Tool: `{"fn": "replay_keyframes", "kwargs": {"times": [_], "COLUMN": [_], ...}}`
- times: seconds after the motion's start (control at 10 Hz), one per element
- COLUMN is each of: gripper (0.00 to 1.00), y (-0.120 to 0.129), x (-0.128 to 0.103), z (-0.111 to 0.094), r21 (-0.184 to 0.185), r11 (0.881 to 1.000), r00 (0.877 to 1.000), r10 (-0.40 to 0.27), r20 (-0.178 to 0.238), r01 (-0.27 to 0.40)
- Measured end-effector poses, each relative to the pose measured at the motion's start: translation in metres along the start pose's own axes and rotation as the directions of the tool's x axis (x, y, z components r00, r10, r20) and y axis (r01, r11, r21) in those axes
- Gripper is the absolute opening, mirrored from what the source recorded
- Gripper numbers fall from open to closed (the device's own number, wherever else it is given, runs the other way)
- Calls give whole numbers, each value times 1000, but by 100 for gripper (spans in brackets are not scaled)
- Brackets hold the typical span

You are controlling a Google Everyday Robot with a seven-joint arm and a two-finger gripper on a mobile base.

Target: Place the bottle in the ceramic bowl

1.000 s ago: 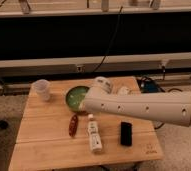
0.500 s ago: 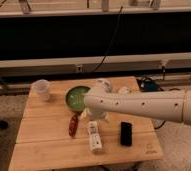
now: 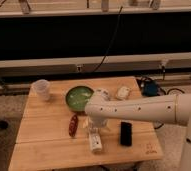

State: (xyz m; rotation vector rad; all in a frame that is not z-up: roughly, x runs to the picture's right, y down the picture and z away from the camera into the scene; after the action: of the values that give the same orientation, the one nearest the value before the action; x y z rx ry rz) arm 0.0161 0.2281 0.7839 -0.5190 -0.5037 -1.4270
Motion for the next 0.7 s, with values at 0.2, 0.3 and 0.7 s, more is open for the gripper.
{"fn": "replay_keyframes", "kwargs": {"times": [0.2, 0.3, 0.7], "gripper": [80, 77, 41], "y": [-6, -6, -10], "x": [-4, -5, -9], "z": [12, 14, 19], "r21": [-13, -19, -38], "r11": [1000, 1000, 999], "r00": [1000, 1000, 999], "r10": [-19, -22, -36], "r20": [13, 18, 29], "r01": [20, 23, 37]}}
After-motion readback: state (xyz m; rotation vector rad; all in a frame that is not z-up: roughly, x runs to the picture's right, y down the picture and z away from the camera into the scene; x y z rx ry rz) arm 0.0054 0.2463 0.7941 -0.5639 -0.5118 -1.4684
